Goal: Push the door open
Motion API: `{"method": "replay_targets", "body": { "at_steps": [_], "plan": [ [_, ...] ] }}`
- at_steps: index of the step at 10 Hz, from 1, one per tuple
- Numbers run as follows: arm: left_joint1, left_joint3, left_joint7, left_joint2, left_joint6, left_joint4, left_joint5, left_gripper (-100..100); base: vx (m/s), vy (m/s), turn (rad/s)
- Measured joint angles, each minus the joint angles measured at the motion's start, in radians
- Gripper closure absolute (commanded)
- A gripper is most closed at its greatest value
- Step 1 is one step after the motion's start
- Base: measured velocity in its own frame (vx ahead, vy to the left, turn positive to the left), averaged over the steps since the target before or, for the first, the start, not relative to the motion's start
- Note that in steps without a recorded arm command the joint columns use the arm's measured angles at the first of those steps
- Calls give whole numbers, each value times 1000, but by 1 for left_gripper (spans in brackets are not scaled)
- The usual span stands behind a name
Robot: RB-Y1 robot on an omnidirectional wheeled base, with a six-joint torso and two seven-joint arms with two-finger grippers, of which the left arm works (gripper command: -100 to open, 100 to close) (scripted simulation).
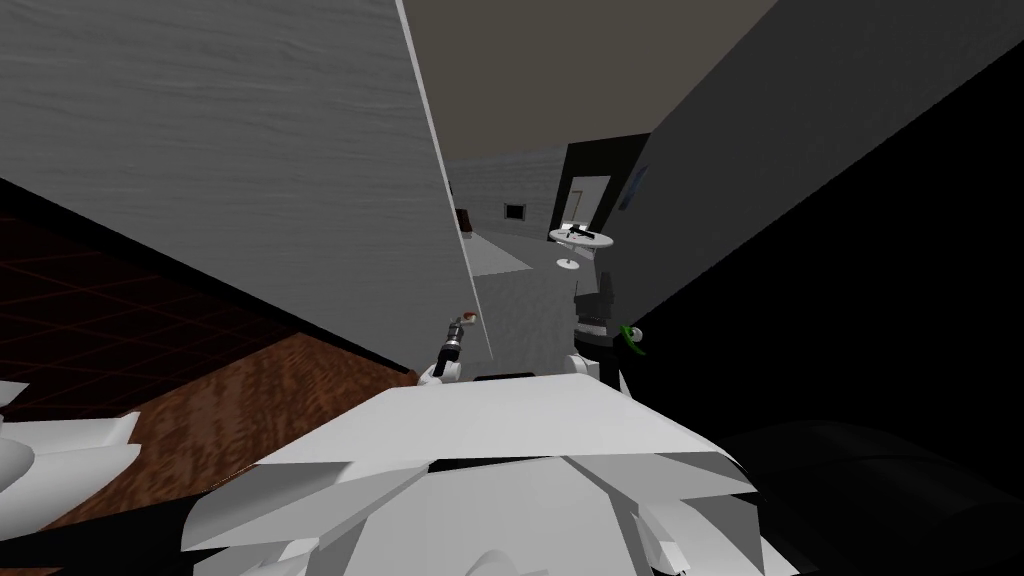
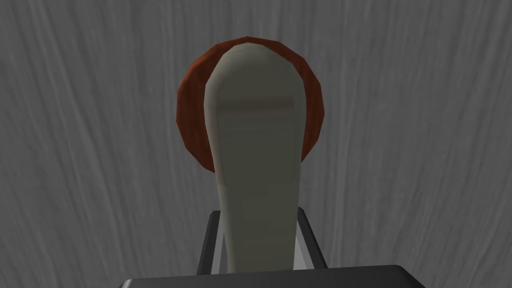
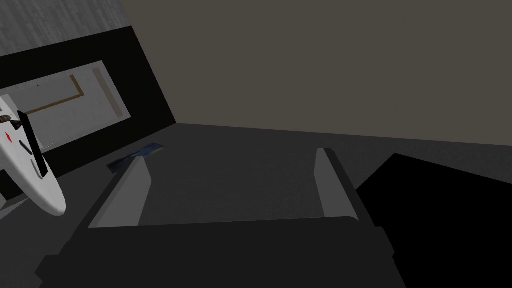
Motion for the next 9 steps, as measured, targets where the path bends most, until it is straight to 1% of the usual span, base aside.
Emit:
{"method": "replay_targets", "body": {
  "at_steps": [1, 2, 3, 4, 5, 6, 7, 8, 9],
  "plan": [
    [-13, 10, 0, 5, -5, 18, 0, 100, 179, -65, 77],
    [-3, 17, 0, 5, 2, -3, -2, 100, 171, -60, 69],
    [-7, 25, 2, 8, 0, 4, -4, 100, 212, -54, 108],
    [-30, 39, -1, 9, -23, 52, -3, 100, 139, -39, 32],
    [-23, 43, 1, 11, -21, 37, -5, 100, 167, -75, 155],
    [-34, 58, -3, 8, -25, 54, -6, 100, 160, -80, 83],
    [-25, 64, -4, 9, -20, 41, -8, 100, 77, -26, 1],
    [-18, 68, -5, 9, -13, 24, -7, 100, 153, -65, 133],
    [-25, 81, -9, 5, -20, 41, -9, 100, 145, -73, 73]
  ]
}}
